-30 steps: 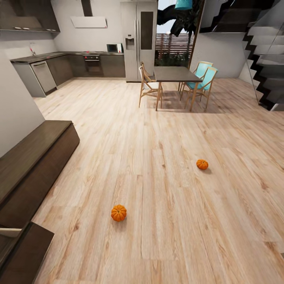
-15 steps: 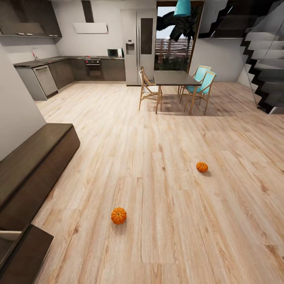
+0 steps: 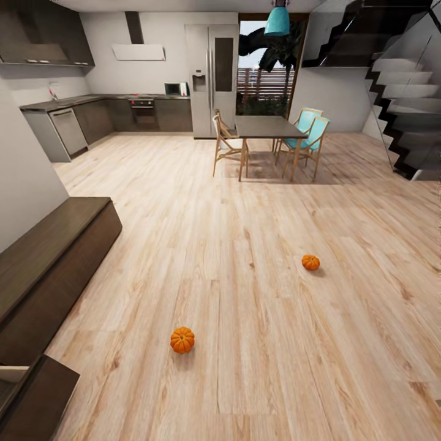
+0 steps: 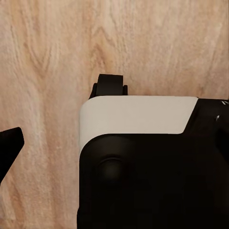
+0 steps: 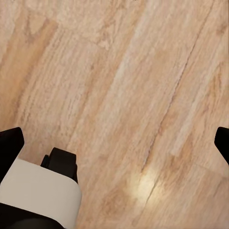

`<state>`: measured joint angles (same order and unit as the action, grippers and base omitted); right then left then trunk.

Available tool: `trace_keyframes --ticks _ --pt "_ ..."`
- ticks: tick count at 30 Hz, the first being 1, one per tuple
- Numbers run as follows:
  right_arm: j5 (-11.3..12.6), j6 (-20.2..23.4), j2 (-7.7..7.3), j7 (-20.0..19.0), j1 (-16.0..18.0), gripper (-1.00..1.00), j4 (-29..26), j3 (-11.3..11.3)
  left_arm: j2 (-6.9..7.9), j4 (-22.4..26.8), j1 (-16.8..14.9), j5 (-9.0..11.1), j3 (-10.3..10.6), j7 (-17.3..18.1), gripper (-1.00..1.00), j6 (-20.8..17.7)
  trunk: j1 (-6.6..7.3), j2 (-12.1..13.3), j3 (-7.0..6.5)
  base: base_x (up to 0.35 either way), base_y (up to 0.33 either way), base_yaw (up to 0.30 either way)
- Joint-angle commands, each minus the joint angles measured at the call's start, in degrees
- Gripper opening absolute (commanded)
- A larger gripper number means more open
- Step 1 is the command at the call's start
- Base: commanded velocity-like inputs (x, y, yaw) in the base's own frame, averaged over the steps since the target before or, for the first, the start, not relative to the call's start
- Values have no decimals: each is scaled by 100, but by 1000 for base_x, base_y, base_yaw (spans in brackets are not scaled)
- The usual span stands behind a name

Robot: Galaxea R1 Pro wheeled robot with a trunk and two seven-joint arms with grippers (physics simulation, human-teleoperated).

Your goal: Place each of the two pumpkins and all three candles from the living room inside a cabinet in the living room (use any cabinet), then make sure every cabinet is closed, and position the cauldron so it is next to a table in the living room.

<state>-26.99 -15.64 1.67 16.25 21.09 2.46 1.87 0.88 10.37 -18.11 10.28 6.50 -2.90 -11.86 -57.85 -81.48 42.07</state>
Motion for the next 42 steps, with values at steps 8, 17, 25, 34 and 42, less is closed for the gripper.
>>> trace_keyframes --ticks 8,17,25,34,42 --pt "0 0 0 1 0 100 0 4 0 0 0 0 0 0 100 0 0 0 -73 0 0 -72" --pt "0 0 4 0 0 100 -2 5 0 0 0 0 0 0 100 0 0 0 -124 0 0 -48" --pt "0 0 0 1 0 100 0 6 0 0 0 0 0 0 100 0 0 0 -159 0 0 -158" --pt "0 0 0 1 0 100 0 6 0 0 0 0 0 0 100 0 0 0 -209 0 0 -235" --pt "0 0 0 0 0 100 0 5 0 -1 0 0 0 0 100 0 0 0 -252 0 0 -244"
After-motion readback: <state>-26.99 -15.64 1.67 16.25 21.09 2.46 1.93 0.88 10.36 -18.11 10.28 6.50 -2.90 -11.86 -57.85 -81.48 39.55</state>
